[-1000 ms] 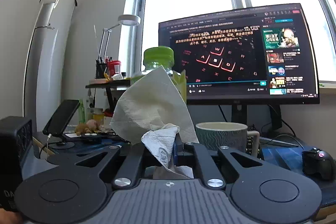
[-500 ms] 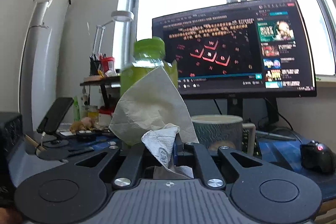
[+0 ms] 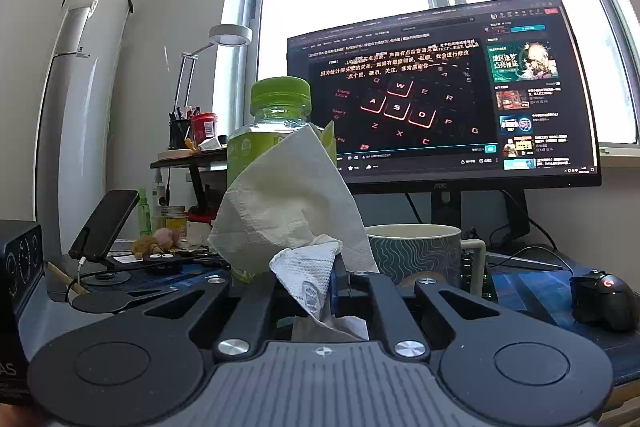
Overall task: Clean container
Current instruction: 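Wipe the tissue down the bottle side beside the barcode, right gripper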
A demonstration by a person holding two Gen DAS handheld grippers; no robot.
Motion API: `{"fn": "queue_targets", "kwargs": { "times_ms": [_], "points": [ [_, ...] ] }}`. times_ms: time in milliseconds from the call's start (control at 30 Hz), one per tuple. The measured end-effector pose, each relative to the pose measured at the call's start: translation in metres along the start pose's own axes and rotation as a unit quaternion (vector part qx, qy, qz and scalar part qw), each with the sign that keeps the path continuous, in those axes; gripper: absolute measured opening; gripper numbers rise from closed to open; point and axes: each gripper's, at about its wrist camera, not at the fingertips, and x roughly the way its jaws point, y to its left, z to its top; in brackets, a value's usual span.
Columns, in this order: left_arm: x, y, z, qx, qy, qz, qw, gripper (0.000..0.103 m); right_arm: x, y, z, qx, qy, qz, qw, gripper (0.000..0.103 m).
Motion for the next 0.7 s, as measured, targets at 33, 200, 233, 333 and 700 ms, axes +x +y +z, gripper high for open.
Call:
{"fn": "queue_targets", "kwargs": {
  "times_ms": [33,200,233,333,700],
  "points": [
    [0.000,0.000,0.000,0.000,0.000,0.000,1.0000,0.059,-0.001,0.001,0.001,-0.002,-0.001,0.000,1.000,0.008],
    [0.000,0.001,0.000,-0.001,0.000,0.000,1.0000,0.059,-0.007,0.007,0.006,-0.009,-0.013,0.008,1.000,0.009],
    [0.000,0.001,0.000,-0.002,0.000,0.000,1.0000,0.058,-0.008,0.008,0.007,-0.011,-0.016,0.009,1.000,0.009],
    [-0.001,0.001,0.000,-0.002,0.000,0.000,1.0000,0.058,-0.006,0.007,0.007,-0.009,-0.014,0.009,1.000,0.008],
    [-0.001,0.000,-0.001,-0.001,-0.001,0.001,1.0000,0.059,0.001,0.002,-0.001,-0.009,0.007,-0.005,1.000,0.009]
  ]
}}
